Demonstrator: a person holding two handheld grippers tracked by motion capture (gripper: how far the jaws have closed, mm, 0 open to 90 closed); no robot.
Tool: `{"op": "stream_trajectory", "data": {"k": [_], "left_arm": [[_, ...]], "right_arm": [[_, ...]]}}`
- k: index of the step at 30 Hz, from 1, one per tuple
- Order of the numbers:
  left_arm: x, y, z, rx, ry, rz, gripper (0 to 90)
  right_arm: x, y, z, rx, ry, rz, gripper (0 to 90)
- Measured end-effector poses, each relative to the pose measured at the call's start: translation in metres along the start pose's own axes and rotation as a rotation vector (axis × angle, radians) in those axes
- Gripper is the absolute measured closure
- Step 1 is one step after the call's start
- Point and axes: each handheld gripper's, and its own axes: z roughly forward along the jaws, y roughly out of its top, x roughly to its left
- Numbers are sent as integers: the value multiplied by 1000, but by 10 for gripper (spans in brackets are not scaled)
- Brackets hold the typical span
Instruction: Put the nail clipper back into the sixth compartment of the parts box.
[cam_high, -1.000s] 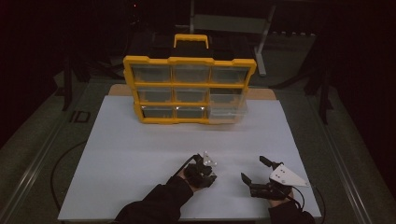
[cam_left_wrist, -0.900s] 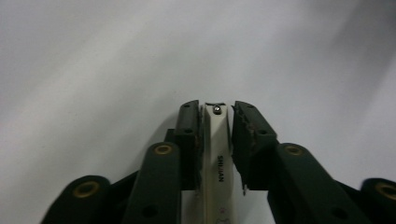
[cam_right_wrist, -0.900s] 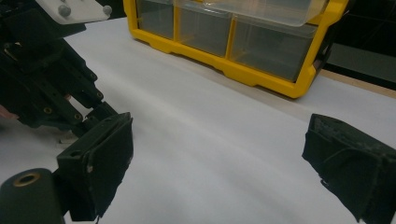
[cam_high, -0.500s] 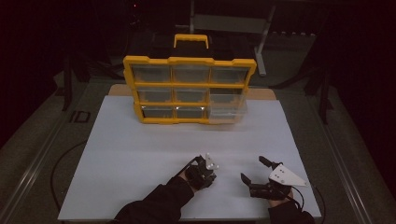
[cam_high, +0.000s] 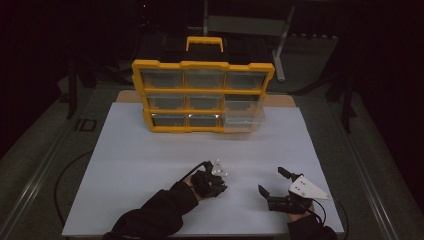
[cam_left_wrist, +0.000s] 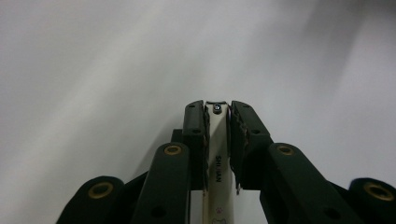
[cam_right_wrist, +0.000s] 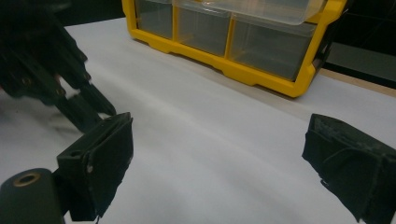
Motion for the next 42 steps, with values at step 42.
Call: {"op": "stream_trajectory", "data": {"k": [42], "left_arm": [[22,56,-75,-55,-138,310,784]], "right_arm": [[0,1,-1,-16,-7,-4,86]]}}
